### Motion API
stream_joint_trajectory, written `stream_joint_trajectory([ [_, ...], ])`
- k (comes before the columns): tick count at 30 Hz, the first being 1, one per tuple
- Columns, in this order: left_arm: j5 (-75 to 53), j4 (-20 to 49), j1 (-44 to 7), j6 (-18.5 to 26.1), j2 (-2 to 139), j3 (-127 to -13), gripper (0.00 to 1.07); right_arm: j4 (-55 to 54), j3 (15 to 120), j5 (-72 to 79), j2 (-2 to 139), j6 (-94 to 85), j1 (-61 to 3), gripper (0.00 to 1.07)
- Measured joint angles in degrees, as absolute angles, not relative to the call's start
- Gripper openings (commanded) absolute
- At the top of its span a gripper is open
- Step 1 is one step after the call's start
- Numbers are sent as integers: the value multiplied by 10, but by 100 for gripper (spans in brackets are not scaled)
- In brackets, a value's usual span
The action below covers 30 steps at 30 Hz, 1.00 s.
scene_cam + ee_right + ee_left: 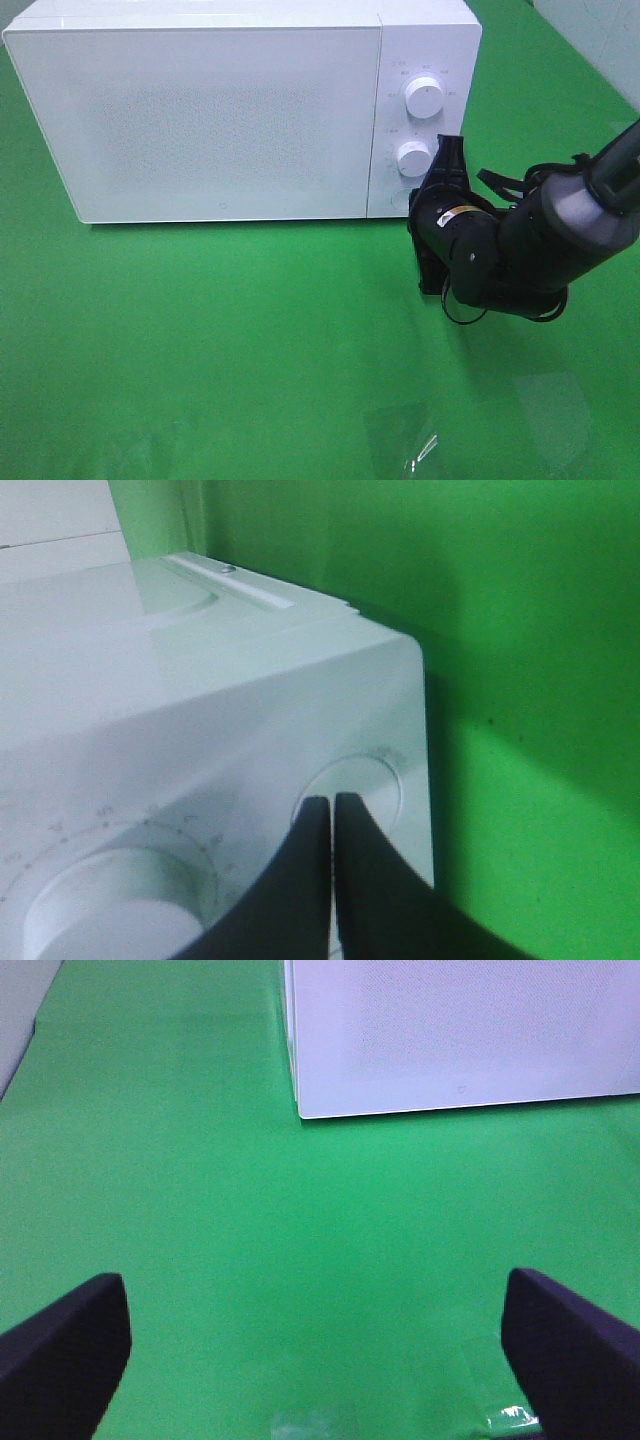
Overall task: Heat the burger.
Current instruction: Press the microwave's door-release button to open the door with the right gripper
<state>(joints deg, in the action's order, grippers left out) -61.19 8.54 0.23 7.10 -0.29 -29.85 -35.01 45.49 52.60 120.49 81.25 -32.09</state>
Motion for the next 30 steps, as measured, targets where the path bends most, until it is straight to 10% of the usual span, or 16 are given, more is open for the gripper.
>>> stream_joint_trajectory([
  [30, -612, 85, 2, 71, -3, -299, 93, -353, 488, 529, 1235, 798, -321, 0],
])
